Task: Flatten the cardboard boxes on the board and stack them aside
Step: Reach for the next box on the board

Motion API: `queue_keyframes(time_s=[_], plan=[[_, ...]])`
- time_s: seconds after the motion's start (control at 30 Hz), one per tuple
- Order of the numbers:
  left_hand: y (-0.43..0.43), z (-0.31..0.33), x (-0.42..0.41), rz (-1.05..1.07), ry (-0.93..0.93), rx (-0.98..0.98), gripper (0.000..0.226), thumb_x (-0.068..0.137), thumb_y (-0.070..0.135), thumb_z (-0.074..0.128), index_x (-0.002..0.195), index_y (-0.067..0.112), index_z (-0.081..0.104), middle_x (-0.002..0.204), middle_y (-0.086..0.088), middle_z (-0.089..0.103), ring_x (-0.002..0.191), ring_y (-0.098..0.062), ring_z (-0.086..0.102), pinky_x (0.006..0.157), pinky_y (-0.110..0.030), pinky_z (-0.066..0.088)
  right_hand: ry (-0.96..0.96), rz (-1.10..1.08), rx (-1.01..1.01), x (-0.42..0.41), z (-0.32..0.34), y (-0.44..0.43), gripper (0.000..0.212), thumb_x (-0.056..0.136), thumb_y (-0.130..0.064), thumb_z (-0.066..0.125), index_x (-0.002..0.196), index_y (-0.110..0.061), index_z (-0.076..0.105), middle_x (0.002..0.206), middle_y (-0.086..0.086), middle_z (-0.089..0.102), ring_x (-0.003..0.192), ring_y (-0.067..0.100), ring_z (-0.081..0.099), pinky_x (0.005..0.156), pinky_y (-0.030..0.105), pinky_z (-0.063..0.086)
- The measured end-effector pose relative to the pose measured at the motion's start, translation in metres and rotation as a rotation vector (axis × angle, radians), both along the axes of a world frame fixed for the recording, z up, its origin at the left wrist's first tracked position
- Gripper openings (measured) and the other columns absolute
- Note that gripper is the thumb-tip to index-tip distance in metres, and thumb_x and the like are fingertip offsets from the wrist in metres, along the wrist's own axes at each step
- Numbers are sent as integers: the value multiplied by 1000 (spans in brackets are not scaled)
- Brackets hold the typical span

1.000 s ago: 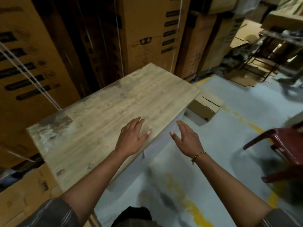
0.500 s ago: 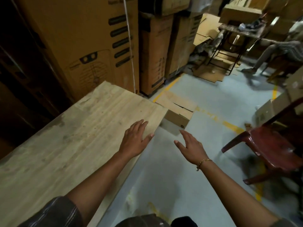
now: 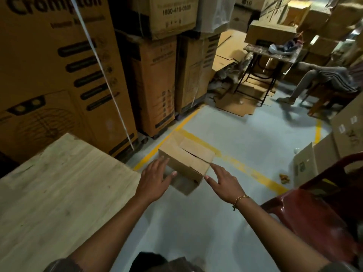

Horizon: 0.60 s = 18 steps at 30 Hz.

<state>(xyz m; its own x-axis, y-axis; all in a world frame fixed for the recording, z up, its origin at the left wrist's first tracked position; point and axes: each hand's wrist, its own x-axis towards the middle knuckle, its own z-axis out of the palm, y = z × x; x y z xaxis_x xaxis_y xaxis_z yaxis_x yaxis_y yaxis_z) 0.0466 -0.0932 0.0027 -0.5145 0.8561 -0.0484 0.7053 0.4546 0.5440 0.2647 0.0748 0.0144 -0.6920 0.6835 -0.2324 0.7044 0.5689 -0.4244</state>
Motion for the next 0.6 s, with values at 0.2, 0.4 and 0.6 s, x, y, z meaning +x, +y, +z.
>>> queue_keyframes(time_s=[0.2, 0.4, 0.6], plan=[[101, -11, 4, 53, -62, -34, 87, 84, 83, 20, 152, 30, 33, 161, 5, 26, 149, -17, 20, 116, -45, 20, -14, 56, -24, -6, 0, 114, 62, 100, -57, 36, 154, -32, 23, 160, -5, 30, 143, 19, 34, 113, 43, 30], [200, -39, -15, 124, -102, -85, 64, 97, 62, 40, 153, 32, 30, 162, 5, 22, 149, -17, 18, 117, -46, 20, -46, 116, -68, -33, -21, 228, 64, 99, -60, 35, 155, -30, 24, 159, -5, 31, 144, 18, 33, 115, 43, 31], [311, -67, -41, 213, -178, -138, 72, 92, 70, 36, 152, 30, 32, 161, 4, 25, 147, -19, 22, 116, -43, 22, -96, 176, -140, -73, -45, 341, 73, 92, -69, 31, 154, -31, 27, 158, -6, 34, 141, 17, 38, 112, 40, 34]])
